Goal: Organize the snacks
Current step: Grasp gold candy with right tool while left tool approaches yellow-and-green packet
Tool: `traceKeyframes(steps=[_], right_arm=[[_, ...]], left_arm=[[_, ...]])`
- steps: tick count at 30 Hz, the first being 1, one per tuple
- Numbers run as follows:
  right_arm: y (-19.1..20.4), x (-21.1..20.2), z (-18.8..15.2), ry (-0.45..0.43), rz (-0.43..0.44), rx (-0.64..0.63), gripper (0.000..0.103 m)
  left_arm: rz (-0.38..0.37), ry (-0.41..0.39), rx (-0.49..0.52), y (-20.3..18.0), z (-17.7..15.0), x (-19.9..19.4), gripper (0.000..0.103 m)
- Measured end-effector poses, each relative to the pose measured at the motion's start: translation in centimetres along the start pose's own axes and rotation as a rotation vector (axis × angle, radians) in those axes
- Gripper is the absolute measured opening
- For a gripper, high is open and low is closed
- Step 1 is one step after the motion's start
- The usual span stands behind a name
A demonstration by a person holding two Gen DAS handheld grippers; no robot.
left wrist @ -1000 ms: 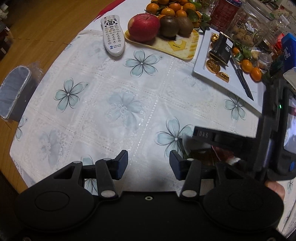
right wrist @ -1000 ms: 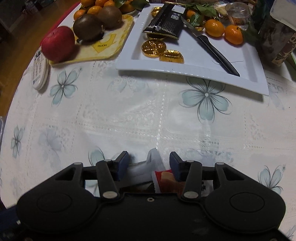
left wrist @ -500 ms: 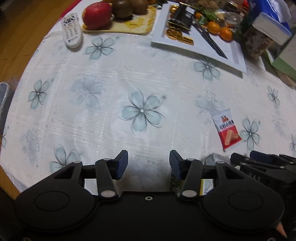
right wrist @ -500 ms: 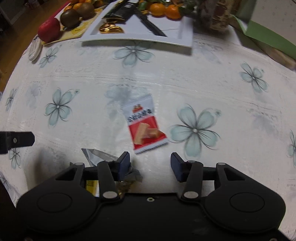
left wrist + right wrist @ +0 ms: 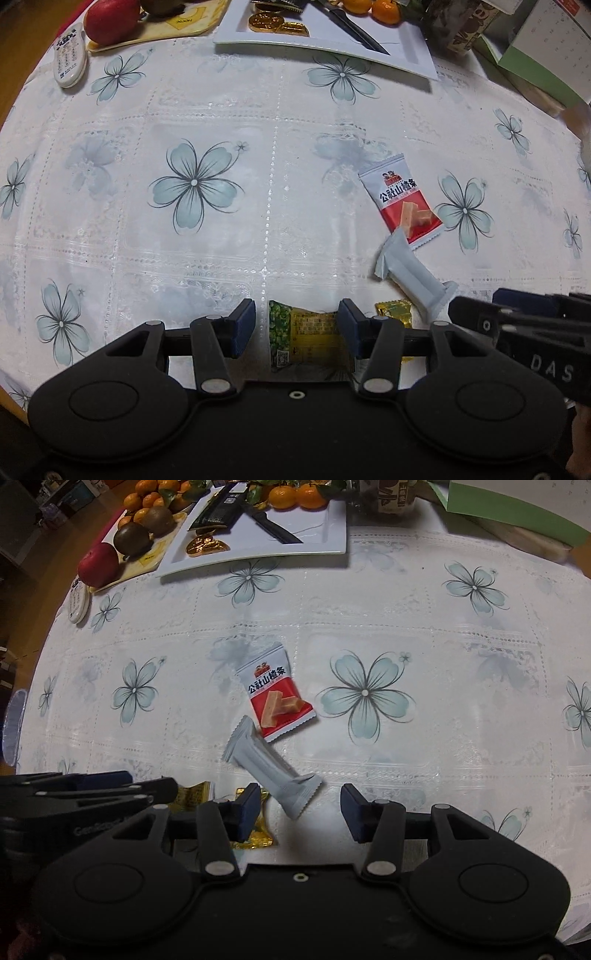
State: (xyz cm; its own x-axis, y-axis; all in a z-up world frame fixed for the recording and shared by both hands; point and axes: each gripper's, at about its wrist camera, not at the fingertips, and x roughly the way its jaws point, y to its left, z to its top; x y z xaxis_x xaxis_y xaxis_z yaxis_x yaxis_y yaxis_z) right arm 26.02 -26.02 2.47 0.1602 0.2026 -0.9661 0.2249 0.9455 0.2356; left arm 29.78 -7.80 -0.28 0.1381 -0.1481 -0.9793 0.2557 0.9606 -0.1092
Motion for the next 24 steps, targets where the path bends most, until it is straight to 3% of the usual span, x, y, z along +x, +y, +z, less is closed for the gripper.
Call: traceKeyframes(steps=[8, 16, 24], right_arm=[[0.0, 1.2, -0.2, 0.061, -0.003, 0.001, 0.050], [2.4, 3.0, -1.2, 0.109, 0.031, -0.033, 0.048], [4.7, 4.9, -0.9, 0.108, -0.006, -0.053, 0.037]], left_arm=[[0.146, 0.056, 0.003, 0.4, -0.2, 2.0, 0.057], [0.089, 0.119, 0.009, 2.7, -2.4, 2.5, 0.057], [0.048, 0.061, -0.018, 5.3, -2.9, 0.4, 0.057]])
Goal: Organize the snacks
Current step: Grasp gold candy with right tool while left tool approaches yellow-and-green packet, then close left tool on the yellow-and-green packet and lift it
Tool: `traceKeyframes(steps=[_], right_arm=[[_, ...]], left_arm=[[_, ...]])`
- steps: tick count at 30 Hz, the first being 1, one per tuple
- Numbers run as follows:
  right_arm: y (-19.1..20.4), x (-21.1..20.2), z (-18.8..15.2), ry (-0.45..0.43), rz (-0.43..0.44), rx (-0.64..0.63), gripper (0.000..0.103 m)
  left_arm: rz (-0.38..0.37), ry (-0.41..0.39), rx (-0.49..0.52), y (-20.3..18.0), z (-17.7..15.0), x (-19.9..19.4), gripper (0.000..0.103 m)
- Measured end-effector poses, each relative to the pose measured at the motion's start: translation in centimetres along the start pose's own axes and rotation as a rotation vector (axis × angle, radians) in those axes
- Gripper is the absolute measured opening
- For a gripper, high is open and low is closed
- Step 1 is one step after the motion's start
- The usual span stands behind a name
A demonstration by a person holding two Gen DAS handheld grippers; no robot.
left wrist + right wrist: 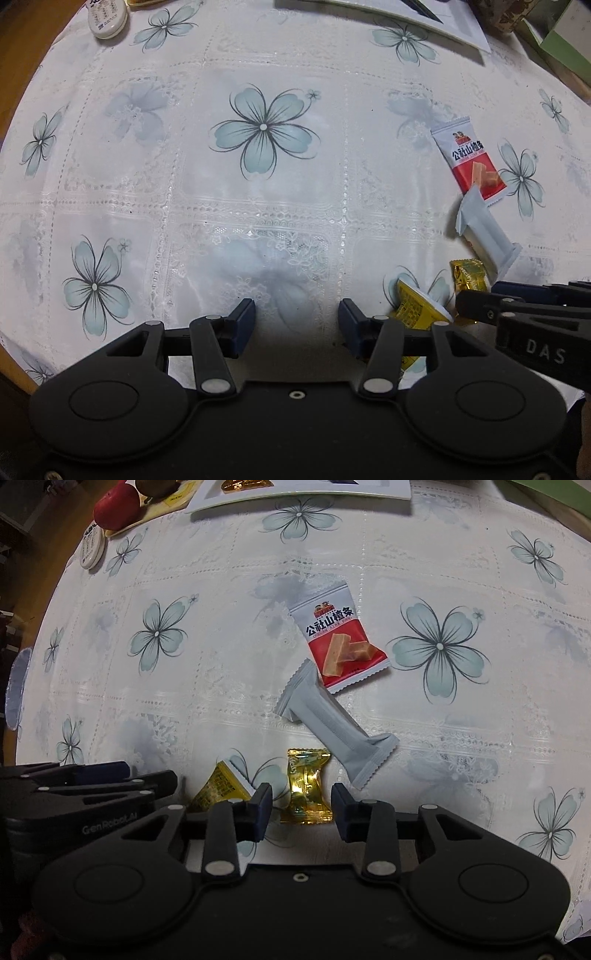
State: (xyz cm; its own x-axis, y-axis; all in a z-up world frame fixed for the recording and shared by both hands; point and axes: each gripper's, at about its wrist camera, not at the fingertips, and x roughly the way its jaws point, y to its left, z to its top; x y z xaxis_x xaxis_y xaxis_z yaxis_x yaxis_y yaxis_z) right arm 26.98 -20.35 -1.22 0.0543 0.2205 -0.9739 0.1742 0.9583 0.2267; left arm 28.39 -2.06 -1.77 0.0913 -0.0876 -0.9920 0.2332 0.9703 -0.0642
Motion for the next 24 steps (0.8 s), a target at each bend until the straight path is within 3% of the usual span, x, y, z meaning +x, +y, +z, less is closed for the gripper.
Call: traceKeyframes(steps=[3, 5, 9, 14, 19, 24], right_arm=[[0.3, 0.6, 0.3, -0.005, -0.034, -0.008, 0.036], [0.4, 1.0, 0.4, 0.010, -0.046, -0.012, 0.027], [0.6, 1.5, 0.4, 0.028, -0.050, -0.021, 0.020], [-0.6, 0.8, 0.2, 0.023, -0.059, 0.013, 0.020], [-2.1, 0.0, 0.0, 0.011, -0.082, 0.044, 0.020], [-3.6, -0.2, -0.4, 0.021, -0.086, 0.068, 0.020]], left_arm=[[-0.013, -0.030, 0.026, 0.2, -0.5, -0.7, 0.057], [-0.022, -0.048, 0.059, -0.1, -0.8, -1.1, 0.057], [-0.051, -0.083, 0.147, -1.4, -1.2, -1.9, 0.057], [-0.081, -0.121, 0.254, -3.7, -1.6, -2.3, 0.057], [-0.053, -0.155, 0.336, -5.9, -2.2, -2.0, 0.058], [-0.037, -0.140, 0.367, -7.1, -2.6, -1.0, 0.059]])
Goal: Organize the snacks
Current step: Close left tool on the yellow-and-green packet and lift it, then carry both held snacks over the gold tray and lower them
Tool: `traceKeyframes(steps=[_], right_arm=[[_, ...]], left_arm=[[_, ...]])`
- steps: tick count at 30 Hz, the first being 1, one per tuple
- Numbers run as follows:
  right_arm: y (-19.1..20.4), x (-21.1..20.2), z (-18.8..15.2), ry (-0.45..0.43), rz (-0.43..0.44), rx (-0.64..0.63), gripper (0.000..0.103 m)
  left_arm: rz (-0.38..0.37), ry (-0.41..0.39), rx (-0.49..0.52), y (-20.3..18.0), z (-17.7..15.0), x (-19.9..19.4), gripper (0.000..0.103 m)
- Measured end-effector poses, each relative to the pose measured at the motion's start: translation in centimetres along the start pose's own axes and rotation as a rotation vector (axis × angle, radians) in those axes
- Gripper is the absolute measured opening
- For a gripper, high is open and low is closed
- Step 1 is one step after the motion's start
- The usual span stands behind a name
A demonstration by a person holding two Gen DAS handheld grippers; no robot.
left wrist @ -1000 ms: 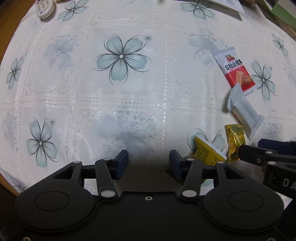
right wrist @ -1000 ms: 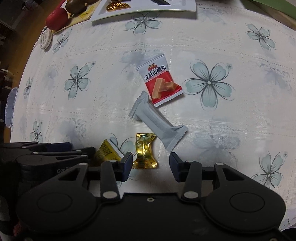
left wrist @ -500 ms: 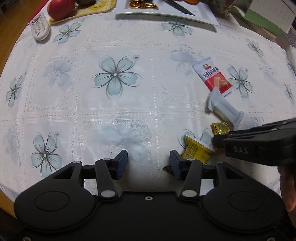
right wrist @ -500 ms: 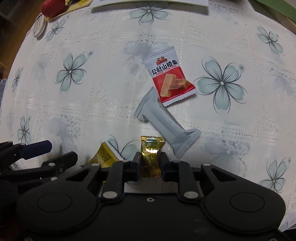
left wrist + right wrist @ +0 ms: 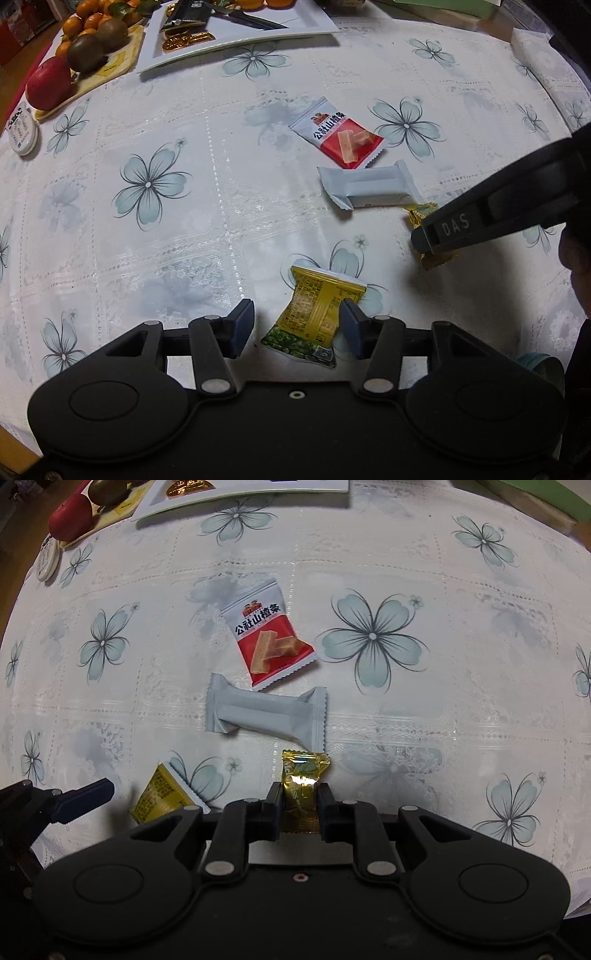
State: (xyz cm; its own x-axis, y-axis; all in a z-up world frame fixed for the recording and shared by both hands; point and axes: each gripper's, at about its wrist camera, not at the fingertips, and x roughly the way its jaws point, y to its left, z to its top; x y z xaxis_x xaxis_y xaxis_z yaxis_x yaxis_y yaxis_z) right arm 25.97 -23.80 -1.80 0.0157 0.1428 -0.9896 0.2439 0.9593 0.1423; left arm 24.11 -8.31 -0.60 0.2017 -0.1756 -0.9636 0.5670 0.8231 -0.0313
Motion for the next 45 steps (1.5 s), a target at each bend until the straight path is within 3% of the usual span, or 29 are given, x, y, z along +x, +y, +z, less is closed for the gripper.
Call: traceKeyframes(steps=[11, 13, 15, 24, 31, 37, 45], right_arm=[[-1.0, -0.1, -0.3, 0.007, -0.017, 0.017, 0.020], [-1.1, -0.1, -0.4, 0.008, -0.017, 0.022, 0.020], [-0.9, 0.0, -0.3, 0.012, -0.014, 0.028, 0.020], [-1.4, -0.4, -0.1, -0.002, -0.006, 0.056, 0.019], [-2.3, -1.6, -0.7, -0.034, -0.015, 0.075, 0.019], [-2.8, -4.7, -3.5, -0.116, -0.013, 0.089, 0.019], [-4.0, -9.1, -12.2, -0.205, 0.058, 0.143, 0.019]], left_arm=[[0.022, 0.045, 0.003, -1.3, -0.1, 1.9, 0.061], [0.006, 0.045, -0.014, -1.1, 0.0, 1.9, 0.055], [-0.034, 0.055, -0.045, -0.7, 0.2, 1.7, 0.043], [-0.012, 0.033, -0.172, 0.8, 1.7, 0.6, 0.040], [0.029, 0.024, -0.209, 0.6, 1.8, -0.3, 0.040], [0.064, -0.026, -0.265, -0.2, -0.3, -3.0, 0.041], [0.071, -0.097, -0.268, -3.7, -5.9, -7.6, 0.041]])
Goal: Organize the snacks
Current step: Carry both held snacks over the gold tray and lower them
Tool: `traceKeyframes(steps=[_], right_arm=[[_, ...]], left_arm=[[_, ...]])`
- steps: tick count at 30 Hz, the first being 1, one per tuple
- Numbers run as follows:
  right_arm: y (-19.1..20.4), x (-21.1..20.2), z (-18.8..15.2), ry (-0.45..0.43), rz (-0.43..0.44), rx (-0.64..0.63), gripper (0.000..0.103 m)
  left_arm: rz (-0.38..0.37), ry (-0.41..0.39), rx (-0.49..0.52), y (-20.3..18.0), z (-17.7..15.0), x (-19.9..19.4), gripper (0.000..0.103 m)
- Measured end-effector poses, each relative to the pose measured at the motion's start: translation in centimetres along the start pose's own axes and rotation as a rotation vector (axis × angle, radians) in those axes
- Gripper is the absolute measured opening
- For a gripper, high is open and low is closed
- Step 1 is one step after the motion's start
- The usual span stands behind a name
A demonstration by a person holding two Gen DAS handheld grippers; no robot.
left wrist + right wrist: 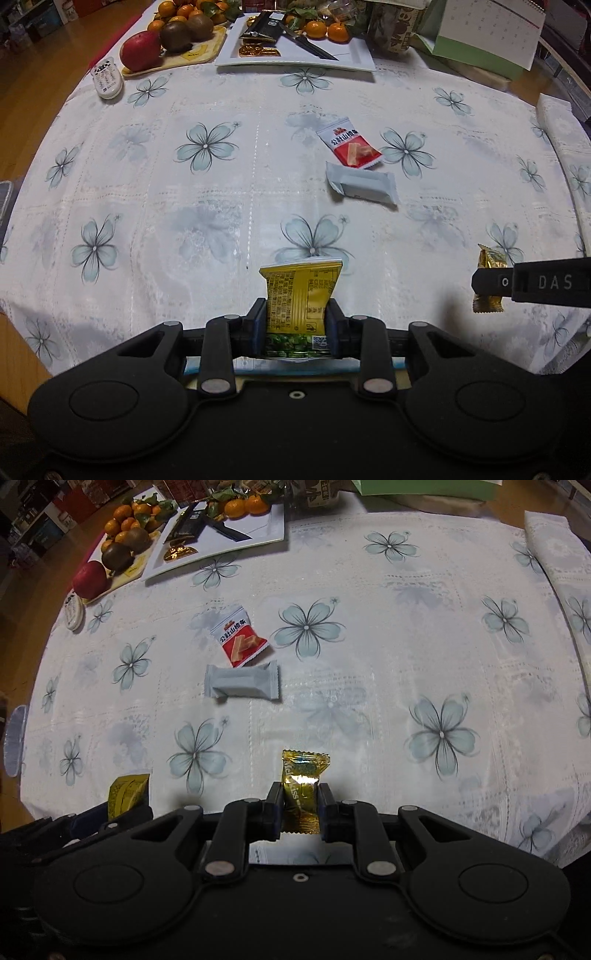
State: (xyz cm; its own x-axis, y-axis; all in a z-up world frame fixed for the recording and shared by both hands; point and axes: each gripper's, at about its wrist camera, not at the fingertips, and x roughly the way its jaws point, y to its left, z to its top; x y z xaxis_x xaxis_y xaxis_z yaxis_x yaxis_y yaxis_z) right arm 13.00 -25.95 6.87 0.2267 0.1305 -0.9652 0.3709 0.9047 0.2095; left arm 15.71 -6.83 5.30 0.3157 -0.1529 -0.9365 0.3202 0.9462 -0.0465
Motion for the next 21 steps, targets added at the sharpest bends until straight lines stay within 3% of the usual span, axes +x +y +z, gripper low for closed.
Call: traceKeyframes(steps=[4, 11, 21], right_arm=[[-0.6, -2.4, -4.7, -0.044, 0.001, 0.008, 0.020], [-2.1, -4.4, -11.8, -0.025, 0.052, 0.046, 0.020], [-3.2, -5.1, -17.2, -0.003, 0.022, 0.069, 0.020]], left_arm=[[-0.003, -0.008, -0.002, -0.7, -3.2, -2.2, 0.041], [-0.011, -0.004, -0.007, -2.0, -8.2, -4.3, 0.041], [-0.003, 0.017, -0.033, -3.4, -12.6, -4.8, 0.041]])
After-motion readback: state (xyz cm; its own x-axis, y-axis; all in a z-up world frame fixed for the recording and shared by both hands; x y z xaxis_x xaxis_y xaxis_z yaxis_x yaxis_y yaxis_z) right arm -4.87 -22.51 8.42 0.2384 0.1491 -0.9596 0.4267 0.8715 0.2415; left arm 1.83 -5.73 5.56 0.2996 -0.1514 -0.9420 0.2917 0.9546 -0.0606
